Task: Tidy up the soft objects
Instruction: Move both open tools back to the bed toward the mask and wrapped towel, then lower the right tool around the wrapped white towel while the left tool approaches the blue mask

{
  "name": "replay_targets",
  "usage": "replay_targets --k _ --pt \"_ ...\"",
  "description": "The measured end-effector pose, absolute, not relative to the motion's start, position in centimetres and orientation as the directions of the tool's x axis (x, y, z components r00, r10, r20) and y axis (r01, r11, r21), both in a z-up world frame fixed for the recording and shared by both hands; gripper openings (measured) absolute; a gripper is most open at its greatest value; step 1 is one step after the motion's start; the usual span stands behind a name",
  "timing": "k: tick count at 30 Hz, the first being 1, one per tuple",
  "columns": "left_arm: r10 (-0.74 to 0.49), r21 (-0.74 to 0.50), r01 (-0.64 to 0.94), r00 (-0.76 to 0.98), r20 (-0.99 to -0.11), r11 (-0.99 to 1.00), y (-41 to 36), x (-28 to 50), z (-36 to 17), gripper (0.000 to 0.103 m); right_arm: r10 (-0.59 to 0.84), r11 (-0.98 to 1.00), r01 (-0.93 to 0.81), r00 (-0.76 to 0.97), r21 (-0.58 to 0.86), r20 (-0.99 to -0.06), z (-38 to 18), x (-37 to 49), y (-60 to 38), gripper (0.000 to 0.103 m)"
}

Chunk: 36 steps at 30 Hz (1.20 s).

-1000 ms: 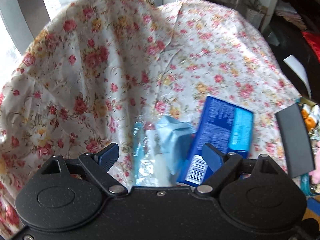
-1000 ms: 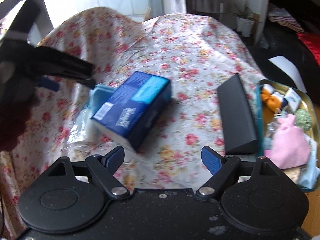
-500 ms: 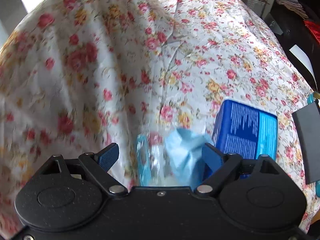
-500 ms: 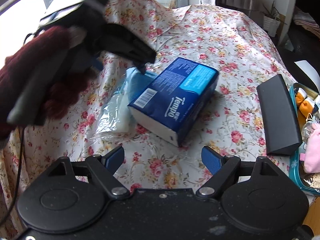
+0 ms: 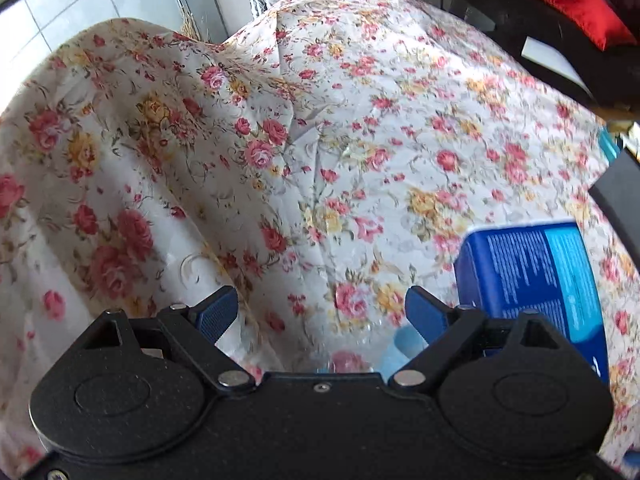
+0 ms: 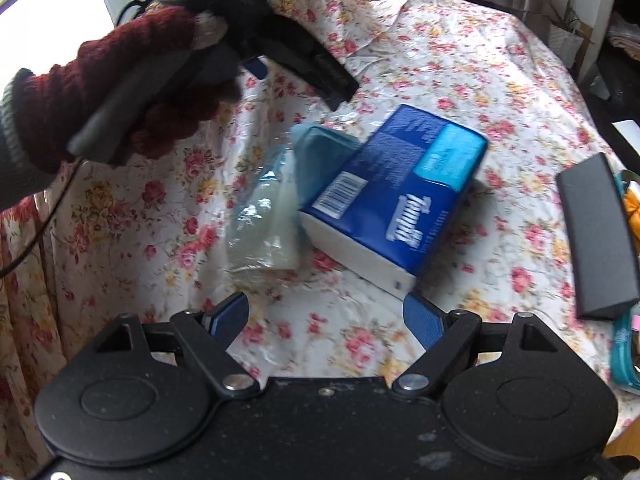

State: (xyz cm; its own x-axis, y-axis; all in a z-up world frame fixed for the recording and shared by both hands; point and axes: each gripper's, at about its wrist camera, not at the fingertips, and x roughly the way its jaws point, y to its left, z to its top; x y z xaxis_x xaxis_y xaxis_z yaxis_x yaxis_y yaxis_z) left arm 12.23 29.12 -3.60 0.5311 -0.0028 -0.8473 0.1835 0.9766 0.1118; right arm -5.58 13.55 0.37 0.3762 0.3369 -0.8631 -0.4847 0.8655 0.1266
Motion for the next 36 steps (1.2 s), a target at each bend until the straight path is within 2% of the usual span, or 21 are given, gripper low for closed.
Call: replay_targets --k 8,12,17,21,22,24,25,28,36 --pt "-0.057 0.075 0.211 0.557 -0.829 0.975 30.3 13.6 -4.4 0.088 0.332 0.853 -0.504 0.329 0.133 -0.884 -1.2 -4.3 18.2 0.086" --pt "-0.025 0.129 0.219 0.585 -0.810 0.967 29.6 12.9 -4.8 0.087 0.301 0.868 -0.483 0.325 0.116 -0.897 -2.3 -3.1 20.3 0.088" --pt "-0.108 0.050 0.266 0.549 -0.829 0.963 28.9 12.8 -4.7 0.088 0.274 0.893 -0.434 0.310 0.121 -0.911 -3.8 -1.2 22.1 0.088" --pt "-0.115 0.057 0.284 0.552 -0.826 0.957 29.0 12.8 -4.1 0.088 0.267 0.898 -0.421 0.283 0.131 -0.921 -5.0 -0.4 23.0 0.088" --pt "-0.127 0.050 0.300 0.541 -0.831 0.953 29.0 12.9 -4.0 0.088 0.259 0.897 -0.426 0.284 0.121 -0.923 -5.2 -0.4 23.2 0.087" --pt "-0.141 0.030 0.303 0.525 -0.839 0.953 29.2 13.1 -4.0 0.088 0.243 0.893 -0.439 0.290 0.097 -0.926 -5.6 -0.5 23.3 0.071" --pt "-0.142 0.025 0.299 0.522 -0.841 0.954 29.3 13.2 -4.0 0.088 0.240 0.890 -0.447 0.286 0.093 -0.928 -5.8 -0.6 23.6 0.058" --pt "-0.139 0.018 0.293 0.508 -0.850 0.956 29.5 13.5 -4.4 0.088 0.250 0.889 -0.446 0.280 0.106 -0.927 -5.8 -0.8 23.2 0.053" --pt "-0.148 0.022 0.289 0.553 -0.820 0.957 30.0 13.4 -4.7 0.088 0.282 0.864 -0.487 0.257 0.128 -0.924 -4.4 -3.4 22.0 0.053"
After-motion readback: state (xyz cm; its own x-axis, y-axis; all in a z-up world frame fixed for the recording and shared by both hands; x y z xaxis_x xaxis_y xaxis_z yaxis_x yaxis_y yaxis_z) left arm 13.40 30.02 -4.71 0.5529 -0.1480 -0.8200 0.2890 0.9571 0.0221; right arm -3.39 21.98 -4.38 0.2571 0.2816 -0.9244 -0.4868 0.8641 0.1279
